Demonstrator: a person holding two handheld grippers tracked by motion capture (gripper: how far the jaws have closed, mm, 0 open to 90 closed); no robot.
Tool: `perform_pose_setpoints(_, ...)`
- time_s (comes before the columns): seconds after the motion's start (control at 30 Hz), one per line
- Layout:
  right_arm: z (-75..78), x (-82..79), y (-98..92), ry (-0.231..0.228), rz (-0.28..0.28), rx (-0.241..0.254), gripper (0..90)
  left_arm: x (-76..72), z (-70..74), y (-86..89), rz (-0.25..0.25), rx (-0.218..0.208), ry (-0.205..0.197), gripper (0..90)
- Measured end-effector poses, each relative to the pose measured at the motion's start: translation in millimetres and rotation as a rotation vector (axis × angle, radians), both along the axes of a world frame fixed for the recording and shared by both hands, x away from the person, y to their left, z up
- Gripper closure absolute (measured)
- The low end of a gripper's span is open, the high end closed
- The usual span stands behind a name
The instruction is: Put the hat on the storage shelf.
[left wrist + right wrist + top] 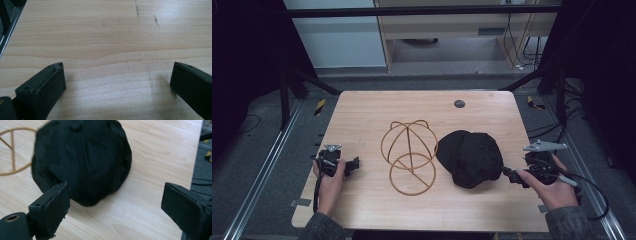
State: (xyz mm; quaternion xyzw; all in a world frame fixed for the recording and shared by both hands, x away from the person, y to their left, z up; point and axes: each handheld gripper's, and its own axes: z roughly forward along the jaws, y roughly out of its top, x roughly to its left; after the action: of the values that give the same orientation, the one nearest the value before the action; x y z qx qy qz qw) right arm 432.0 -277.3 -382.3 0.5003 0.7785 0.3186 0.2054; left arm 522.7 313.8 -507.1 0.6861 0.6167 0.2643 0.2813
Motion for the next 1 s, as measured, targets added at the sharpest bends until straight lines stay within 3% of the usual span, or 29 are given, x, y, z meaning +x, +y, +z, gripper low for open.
perform_pose_setpoints(0.23,23.3,17.1,17.9,0.022,0.093,-0.057,8.9,-0.6,0.1,0.0,-0.003,0.002,0.001,0.0)
perform_pose_setpoints(0.53,34.8,40.5,35.3,0.070,0.164,-0.098,10.4,-2.2,-0.1,-0.4,-0.011,0.001,-0.002,0.0)
perform_pose_setpoints(1.0,37.0,68.3,50.3,0.135,0.189,-0.101,15.8,-2.4,-0.1,-0.3,-0.024,0.003,0.000,0.0)
